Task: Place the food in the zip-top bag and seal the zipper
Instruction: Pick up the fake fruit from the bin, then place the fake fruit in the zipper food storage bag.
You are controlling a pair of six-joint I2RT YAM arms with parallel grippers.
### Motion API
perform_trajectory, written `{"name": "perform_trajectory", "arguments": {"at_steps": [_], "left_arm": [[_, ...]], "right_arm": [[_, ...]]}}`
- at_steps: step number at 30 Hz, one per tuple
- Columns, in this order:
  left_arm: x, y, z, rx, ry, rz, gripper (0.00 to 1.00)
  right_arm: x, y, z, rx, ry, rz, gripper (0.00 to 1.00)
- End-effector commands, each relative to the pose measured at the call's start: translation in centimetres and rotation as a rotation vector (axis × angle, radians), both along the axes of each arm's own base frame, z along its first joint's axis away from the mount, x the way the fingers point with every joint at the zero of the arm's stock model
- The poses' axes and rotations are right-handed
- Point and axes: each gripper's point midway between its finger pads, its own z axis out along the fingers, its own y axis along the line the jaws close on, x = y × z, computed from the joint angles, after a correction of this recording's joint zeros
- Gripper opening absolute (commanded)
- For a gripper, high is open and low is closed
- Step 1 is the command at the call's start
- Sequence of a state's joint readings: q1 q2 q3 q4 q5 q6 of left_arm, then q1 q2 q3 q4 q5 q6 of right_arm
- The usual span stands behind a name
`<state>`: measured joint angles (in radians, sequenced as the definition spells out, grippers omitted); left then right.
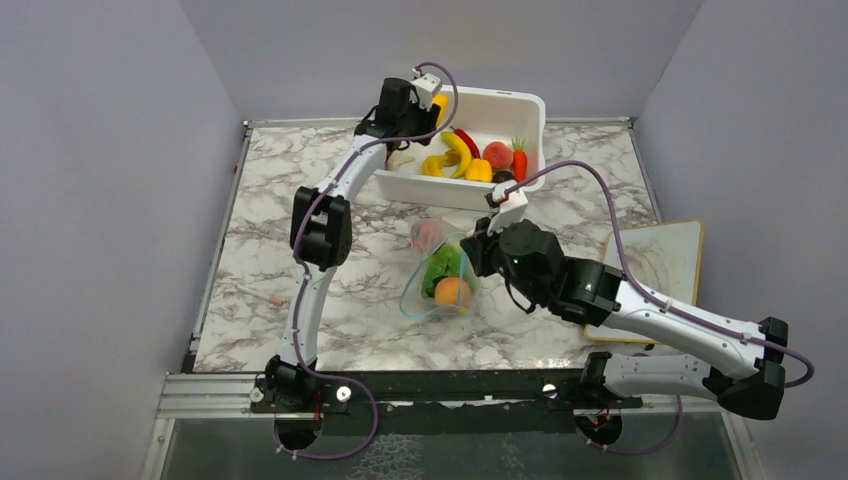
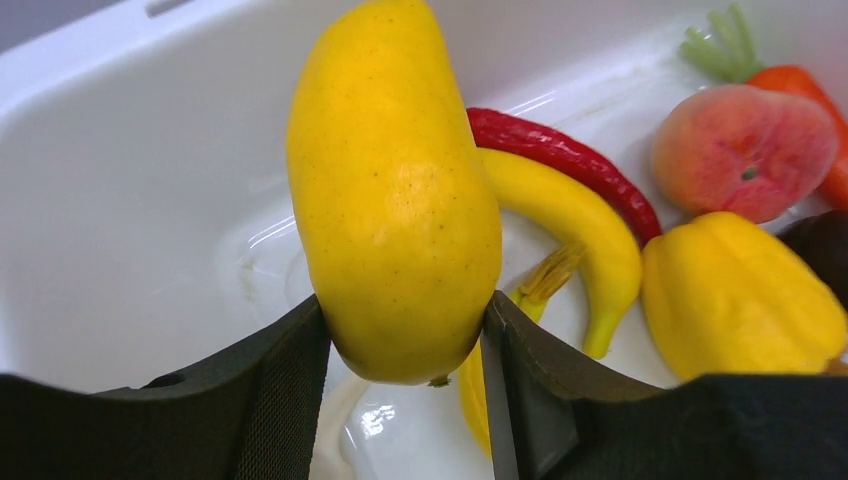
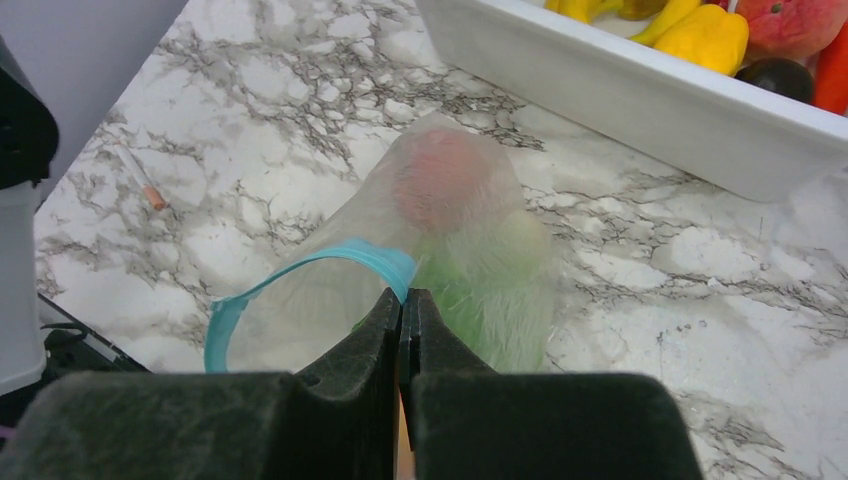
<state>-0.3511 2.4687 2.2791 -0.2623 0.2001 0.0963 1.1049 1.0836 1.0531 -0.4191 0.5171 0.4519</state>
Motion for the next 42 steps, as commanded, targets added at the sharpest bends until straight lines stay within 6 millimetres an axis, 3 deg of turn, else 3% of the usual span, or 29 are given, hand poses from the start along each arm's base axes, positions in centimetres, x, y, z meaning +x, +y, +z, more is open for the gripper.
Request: {"name": "perform_trajectory", "arguments": {"at_steps": [1,4,10,17,20,27,29,34,38,40,42], "left_arm": [[-1.9,-1.5,9.5,-0.172,-0.079,-0.031,0.12],[-3.1,-1.7,12.1,-0.234,-0.082,-0.036,0.11],[-5.4,-2.3,15.3,-0.321,-0.059,-0.074,0.11],[-10.8,-3.0,18.5,-0.436,0.005,-0.178,0.11],[-13.3,-2.8,19.5,-0.462,0.031,-0.206,0.11],[-20.1,-2.9,22.1,-0.549,0.125,-0.335,0.11],[-22.0,-2.9,22.1,-0.573,0.157,-0.373,0.11],[-27.3,-2.2,24.5,-0.616,0.172,-0.464,0.11],[-30.9,-1.2,24.3,-0.615,0.187,-0.486,0.12],[-31.8,-0.3,22.9,-0.601,0.179,-0.437,0.13],[-32.9,0.2,19.8,-0.596,0.245,-0.405,0.13]], "right_arm": [[0.0,-0.9,1.3,0.006,-0.055,-0.003,0.01],[0.0,-1.2,1.3,-0.01,-0.039,-0.012,0.01],[-0.9,-0.8,0.7,0.027,0.019,0.006,0.01],[-0.9,-0.6,0.0,0.081,0.088,-0.046,0.01],[-1.1,-0.7,1.4,0.174,0.083,-0.059,0.01],[-2.5,-0.5,6.8,0.363,0.076,0.004,0.01],[-3.3,-0.8,7.8,0.417,0.09,0.024,0.01],[-5.3,-1.6,9.3,0.554,0.13,0.082,0.01],[-4.9,-1.5,8.7,0.559,0.148,0.05,0.01],[-3.8,-1.9,6.6,0.51,0.161,-0.031,0.01],[-3.2,-2.2,3.8,0.478,0.195,-0.1,0.01]]}}
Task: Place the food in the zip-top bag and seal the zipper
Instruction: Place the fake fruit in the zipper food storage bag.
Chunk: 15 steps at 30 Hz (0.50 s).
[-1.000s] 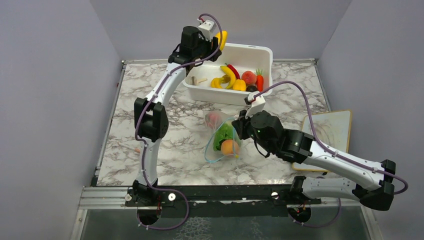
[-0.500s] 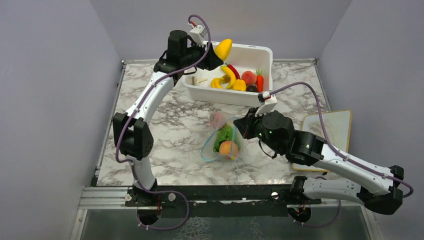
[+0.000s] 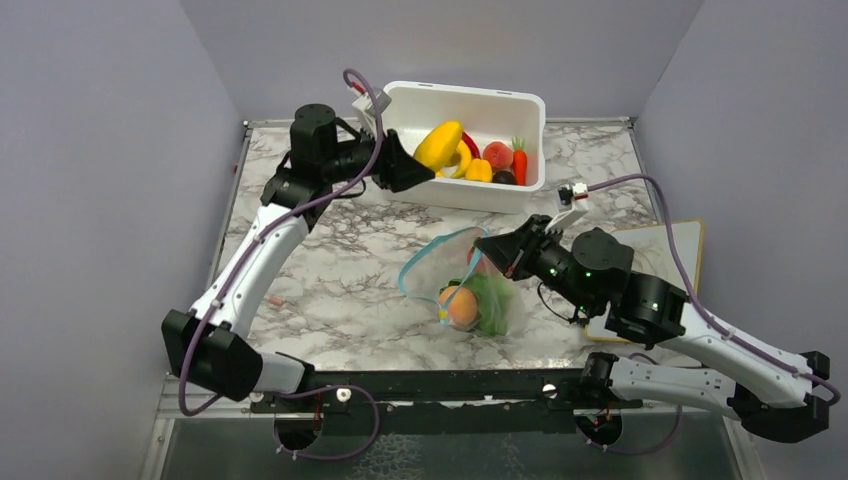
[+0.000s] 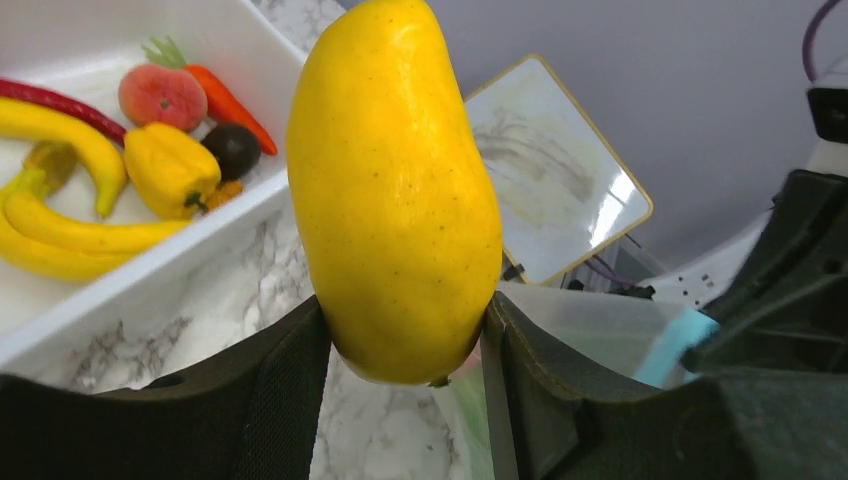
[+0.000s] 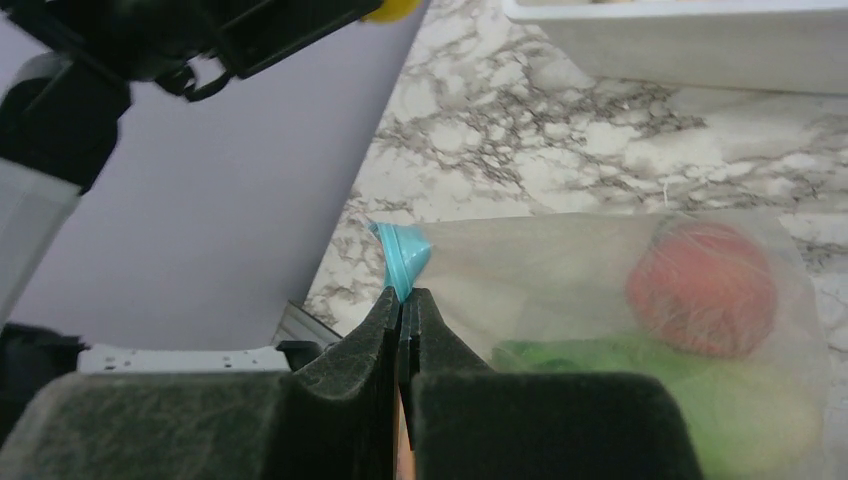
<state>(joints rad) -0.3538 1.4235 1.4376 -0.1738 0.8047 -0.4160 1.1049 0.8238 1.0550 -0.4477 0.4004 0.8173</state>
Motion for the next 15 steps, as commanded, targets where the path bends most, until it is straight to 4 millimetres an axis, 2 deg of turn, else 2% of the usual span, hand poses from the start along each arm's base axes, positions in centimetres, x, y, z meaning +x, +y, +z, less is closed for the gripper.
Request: {"name": "perform_trajectory", "arguments": {"at_steps": [1,5,7,8,11,15], "left_arm": [[-3.6,0.9,-4.0,0.027,0.093,-0.024,0.13],[-6.9,1.6,-6.1,0.056,0.196,-0.073,0.12],[-8.2,2.2,-7.4,0.08,0.232,-0.07,0.15],[-8.7,2.6,-8.6,0.109,0.274,-0.052,0.16],[-10.6,3.3,-10.5,0.158,0.38,-0.072,0.14],[-12.3,4.1,-9.7,0.162,0.388,-0.048,0.14]], "right_arm": [[1.5,0.3,-5.1,-0.04,0.105,-0.106,0.01],[2.5,0.4,-6.8,-0.026,0.107,-0.161,0.01],[3.1,0.3,-7.0,-0.042,0.092,-0.195,0.01],[3.5,0.3,-6.8,-0.051,0.073,-0.209,0.01],[4.3,0.0,-6.7,-0.105,0.02,-0.236,0.01],[5.0,-0.3,-6.2,-0.155,-0.037,-0.256,0.01]]}}
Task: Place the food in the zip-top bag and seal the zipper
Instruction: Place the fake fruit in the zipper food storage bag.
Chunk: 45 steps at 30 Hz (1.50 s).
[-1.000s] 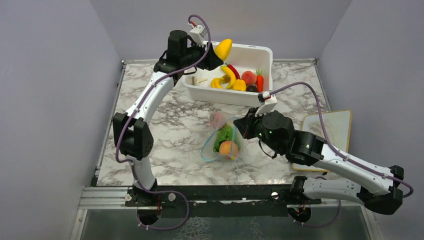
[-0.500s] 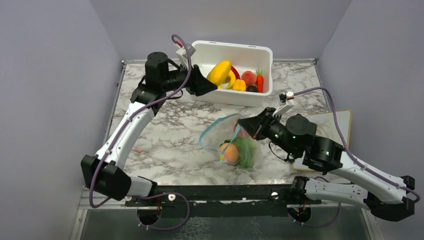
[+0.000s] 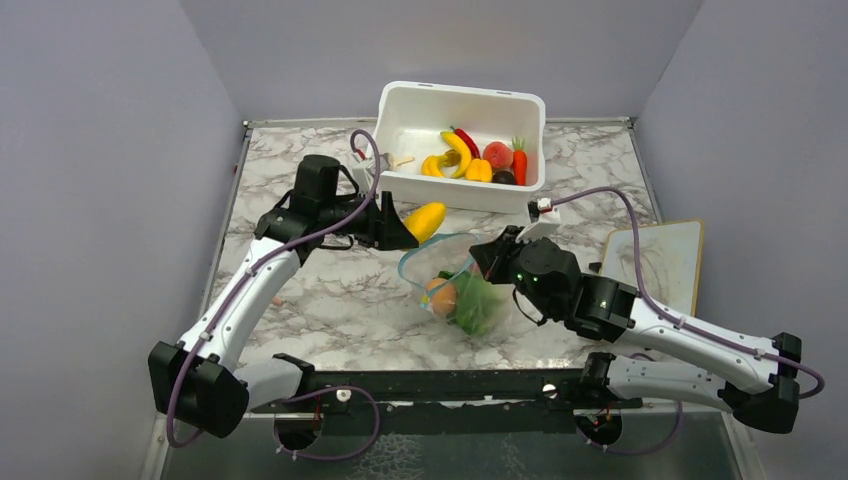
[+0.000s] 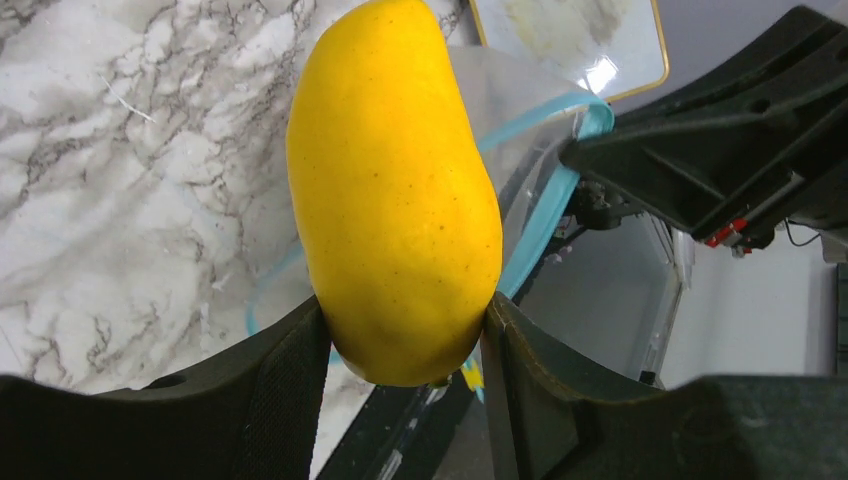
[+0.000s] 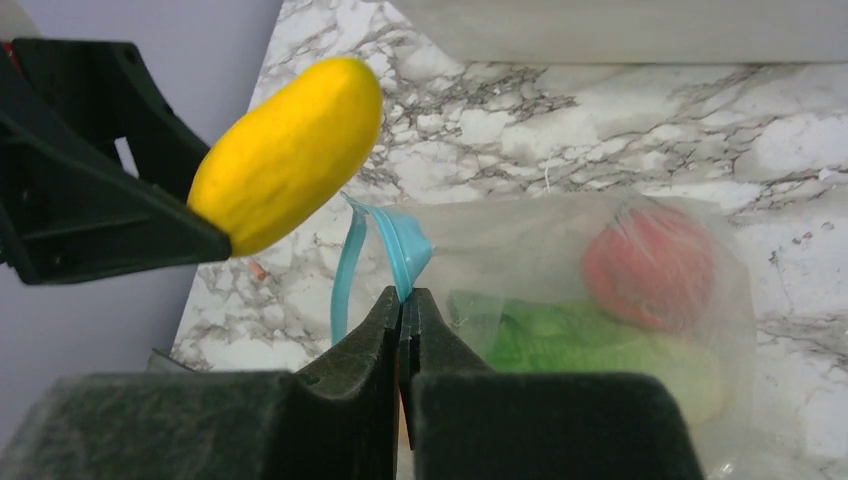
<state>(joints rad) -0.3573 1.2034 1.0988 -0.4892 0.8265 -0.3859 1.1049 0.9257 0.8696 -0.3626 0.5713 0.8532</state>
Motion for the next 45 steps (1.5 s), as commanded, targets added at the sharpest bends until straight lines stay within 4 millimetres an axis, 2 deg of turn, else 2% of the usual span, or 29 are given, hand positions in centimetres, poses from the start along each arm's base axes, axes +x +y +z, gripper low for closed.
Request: {"name": "perform_trajectory", "arguments": {"at_steps": [1,4,6,8,14,19,23,28,33,41,45], "left_arm": [[-3.1,1.1,1.6,0.014,0.008,0.001,0.14],[-3.6,1.6,2.2,0.029,0.029,0.022,0.14],[-4.6,1.3,2.3,0.009,0.057,-0.029,0.12],[-5.6,1.1,2.1,-0.012,0.082,-0.066,0.11],[-6.8,1.5,-0.3,0.025,0.153,-0.049,0.08],[-7.5,1.0,-1.0,0.028,0.187,-0.084,0.08],[-6.8,0.2,-1.1,0.026,0.174,-0.107,0.08],[-6.0,-0.7,-1.4,0.025,0.173,-0.128,0.09],[-4.5,-1.3,-1.9,0.066,0.127,-0.09,0.09],[-3.2,-2.1,-2.4,0.06,0.106,-0.065,0.19],[-3.1,-2.4,-2.3,0.058,0.103,-0.071,0.32]], "right_arm": [[1.8,-0.5,3.2,-0.007,-0.12,-0.072,0.01],[2.2,0.1,2.9,-0.089,-0.163,-0.032,0.01],[2.5,0.1,2.2,-0.115,-0.153,-0.051,0.01],[2.5,0.3,2.2,-0.119,-0.165,-0.036,0.01],[2.1,1.2,3.4,-0.104,-0.276,0.05,0.01],[1.4,2.3,4.0,-0.103,-0.358,0.148,0.01],[0.3,4.2,4.9,-0.168,-0.484,0.312,0.01],[0.0,3.2,5.9,-0.164,-0.509,0.299,0.01],[-0.9,2.8,5.4,-0.111,-0.456,0.312,0.01],[-1.3,3.6,5.4,-0.089,-0.442,0.347,0.01],[-1.5,3.9,5.1,-0.069,-0.426,0.355,0.01]]}}
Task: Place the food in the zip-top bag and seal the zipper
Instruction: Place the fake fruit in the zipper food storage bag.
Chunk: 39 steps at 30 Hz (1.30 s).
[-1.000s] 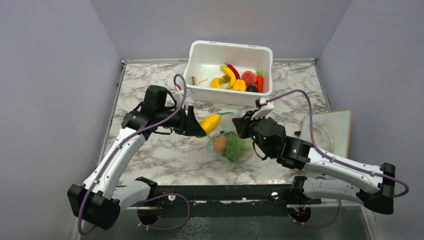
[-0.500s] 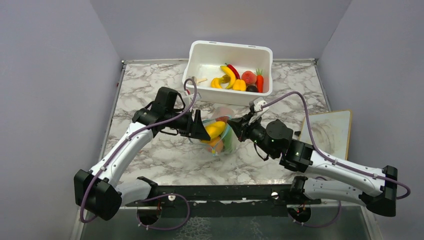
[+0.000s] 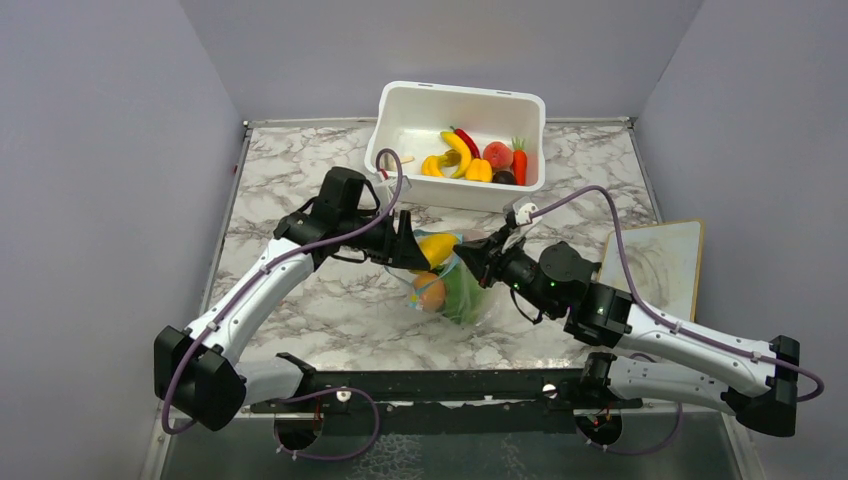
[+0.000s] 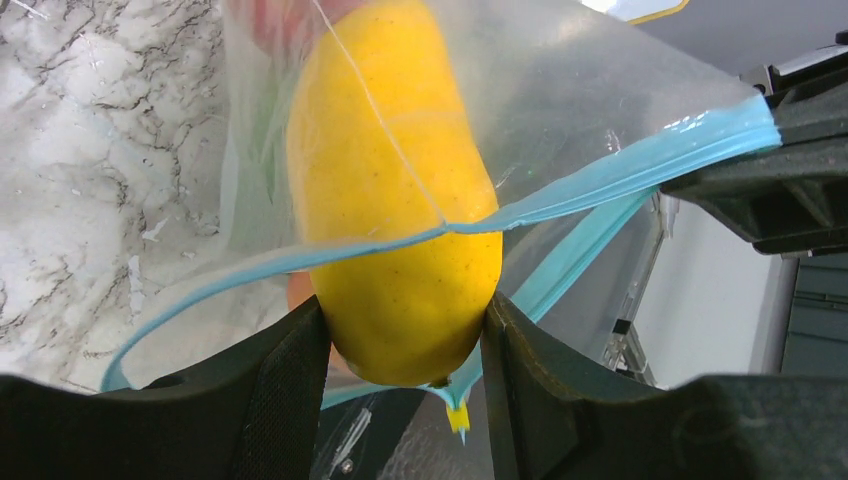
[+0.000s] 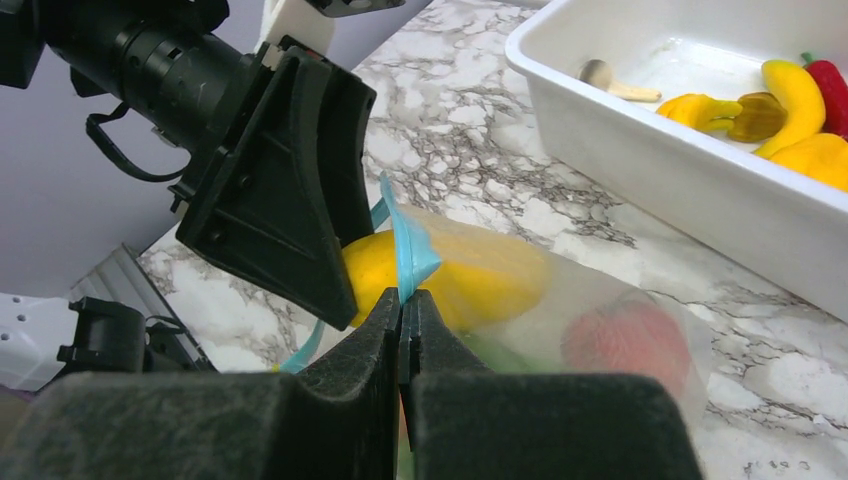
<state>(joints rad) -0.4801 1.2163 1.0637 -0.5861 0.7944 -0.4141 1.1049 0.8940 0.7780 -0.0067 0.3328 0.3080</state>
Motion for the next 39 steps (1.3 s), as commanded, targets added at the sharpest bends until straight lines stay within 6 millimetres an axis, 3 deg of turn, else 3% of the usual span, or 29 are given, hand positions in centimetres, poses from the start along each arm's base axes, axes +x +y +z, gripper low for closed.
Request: {"name": "perform_trajectory", "arguments": {"at_steps": [1,5,14,21,27,31,35,39], "left_arm": [[1.1,-0.6,0.7,-0.013,-0.05,0.017,0.34],[1.3,-0.6,0.8,-0.007,-0.057,0.028,0.45],[0.9,-0.6,2.7,-0.041,-0.105,0.013,0.75],[1.8,0.1,3.4,-0.013,-0.194,0.059,0.77],[2.5,1.1,6.3,-0.005,-0.331,0.109,0.77],[3.0,2.9,7.9,0.046,-0.451,0.186,0.77],[3.4,4.5,6.6,0.106,-0.462,0.269,0.76],[2.5,4.4,4.1,0.111,-0.372,0.265,0.73]], "right_arm": [[-0.5,0.8,1.5,0.075,-0.003,0.039,0.01],[-0.3,1.1,0.9,0.06,0.008,0.033,0.01],[-0.1,1.2,1.7,0.065,0.011,0.026,0.01],[0.8,0.3,1.3,0.042,0.061,-0.06,0.01],[1.4,-1.4,2.2,0.083,0.075,-0.147,0.01],[1.2,-1.9,2.7,0.108,0.099,-0.161,0.01],[0.9,-2.1,3.3,0.148,0.104,-0.156,0.01],[1.4,-3.1,3.6,0.169,0.123,-0.216,0.01]]}}
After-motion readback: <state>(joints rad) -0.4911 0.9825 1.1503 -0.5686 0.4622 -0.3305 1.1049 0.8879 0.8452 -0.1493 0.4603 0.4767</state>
